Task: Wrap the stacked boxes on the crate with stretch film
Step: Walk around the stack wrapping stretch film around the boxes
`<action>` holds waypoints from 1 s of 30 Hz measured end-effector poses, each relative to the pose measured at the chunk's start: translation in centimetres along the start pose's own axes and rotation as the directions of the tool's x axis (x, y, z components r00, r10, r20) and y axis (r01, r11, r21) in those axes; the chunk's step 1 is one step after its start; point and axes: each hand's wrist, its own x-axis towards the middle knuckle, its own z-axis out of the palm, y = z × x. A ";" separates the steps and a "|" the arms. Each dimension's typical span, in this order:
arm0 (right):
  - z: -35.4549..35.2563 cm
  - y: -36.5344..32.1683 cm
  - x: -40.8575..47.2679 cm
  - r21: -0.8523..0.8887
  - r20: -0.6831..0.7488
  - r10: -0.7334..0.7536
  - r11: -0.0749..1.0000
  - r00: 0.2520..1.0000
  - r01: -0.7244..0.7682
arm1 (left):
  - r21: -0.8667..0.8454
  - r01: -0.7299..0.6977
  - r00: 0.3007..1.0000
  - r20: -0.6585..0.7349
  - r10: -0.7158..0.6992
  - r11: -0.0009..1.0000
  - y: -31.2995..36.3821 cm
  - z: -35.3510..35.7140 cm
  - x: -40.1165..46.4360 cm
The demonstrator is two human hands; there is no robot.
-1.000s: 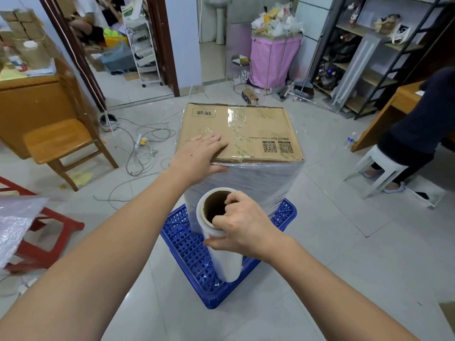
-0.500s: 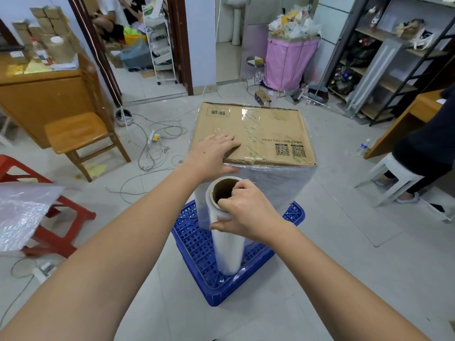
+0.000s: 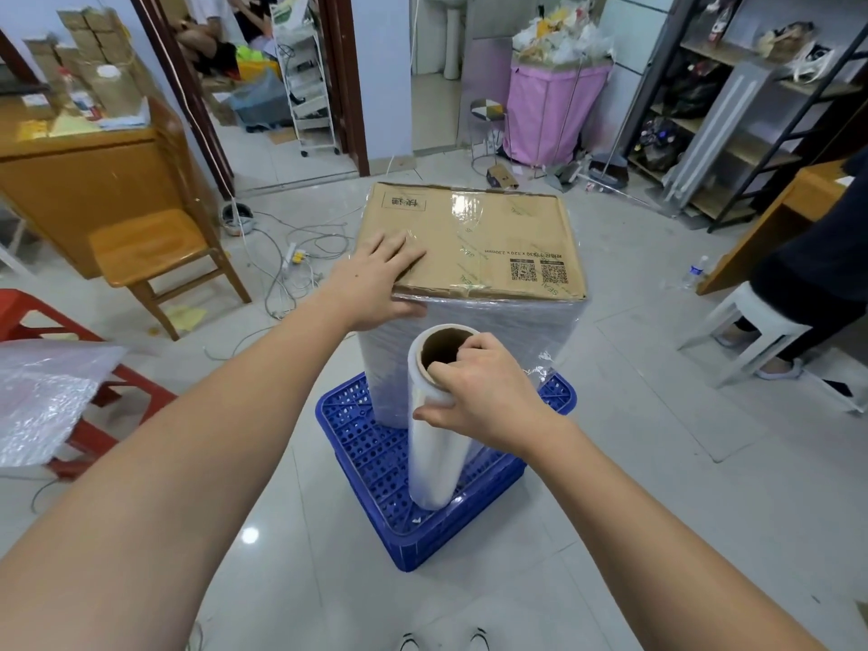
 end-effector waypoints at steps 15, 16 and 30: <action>-2.4 -4.7 1.7 -0.044 0.183 0.402 0.915 0.897 -0.401 | 0.079 -0.127 0.992 0.000 0.127 0.989 -1.9 -0.1 0.6; -2.2 -5.3 2.1 -0.073 0.179 0.451 0.892 0.874 -0.446 | 0.076 -0.183 0.983 -0.008 0.184 0.980 -2.8 -0.2 0.8; -1.3 -9.0 6.9 -0.190 0.178 0.855 0.515 0.487 -0.836 | 0.013 -0.669 0.738 -0.115 0.665 0.744 -9.3 0.8 4.5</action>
